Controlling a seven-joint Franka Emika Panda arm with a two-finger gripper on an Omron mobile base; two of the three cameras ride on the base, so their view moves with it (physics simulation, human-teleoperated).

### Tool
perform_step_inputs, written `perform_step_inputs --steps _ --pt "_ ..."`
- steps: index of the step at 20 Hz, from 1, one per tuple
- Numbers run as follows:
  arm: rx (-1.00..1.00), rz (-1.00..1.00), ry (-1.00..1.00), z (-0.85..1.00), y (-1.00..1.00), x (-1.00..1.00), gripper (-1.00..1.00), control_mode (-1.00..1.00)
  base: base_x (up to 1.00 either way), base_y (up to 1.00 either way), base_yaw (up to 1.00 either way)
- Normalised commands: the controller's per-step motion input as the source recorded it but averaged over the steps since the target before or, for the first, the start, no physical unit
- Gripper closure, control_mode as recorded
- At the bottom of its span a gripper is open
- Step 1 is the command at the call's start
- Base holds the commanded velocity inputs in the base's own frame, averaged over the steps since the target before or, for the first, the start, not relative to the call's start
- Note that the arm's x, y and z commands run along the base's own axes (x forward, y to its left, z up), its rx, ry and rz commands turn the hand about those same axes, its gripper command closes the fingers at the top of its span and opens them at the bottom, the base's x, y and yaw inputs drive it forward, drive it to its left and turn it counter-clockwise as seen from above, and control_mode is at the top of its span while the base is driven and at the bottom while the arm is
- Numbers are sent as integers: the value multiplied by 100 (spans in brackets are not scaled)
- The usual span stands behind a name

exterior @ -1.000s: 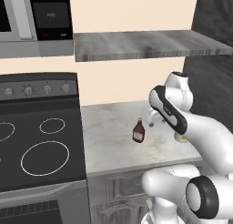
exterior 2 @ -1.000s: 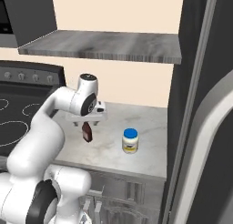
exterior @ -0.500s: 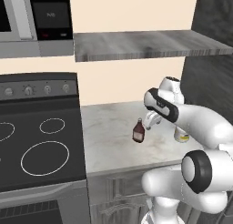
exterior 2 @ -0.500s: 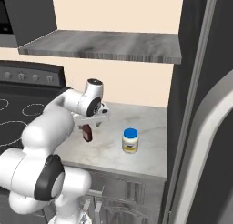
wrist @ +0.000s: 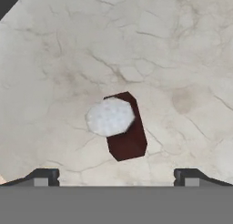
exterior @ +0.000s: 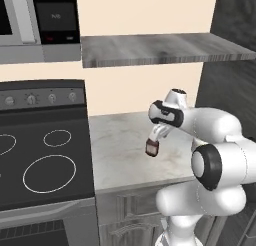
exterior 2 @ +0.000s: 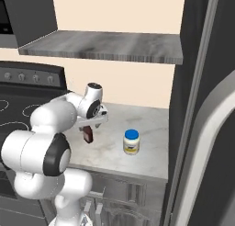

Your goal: Place the mayonnaise and ketchup from the counter to the top shelf of the fridge. If the existing items in the fridge are on the top shelf, move them to other shelves.

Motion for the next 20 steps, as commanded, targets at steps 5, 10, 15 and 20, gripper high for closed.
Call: perform_step_inputs --steps 5,10,15,20 --pt "0 0 0 -11 0 19 -100 -100 0 0 0" --pt "0 0 0 -26 0 13 -100 -100 0 0 0" --pt "0 0 0 -25 0 0 -100 -100 0 0 0" --pt "0 0 0 -13 3 0 -100 -100 0 0 0"
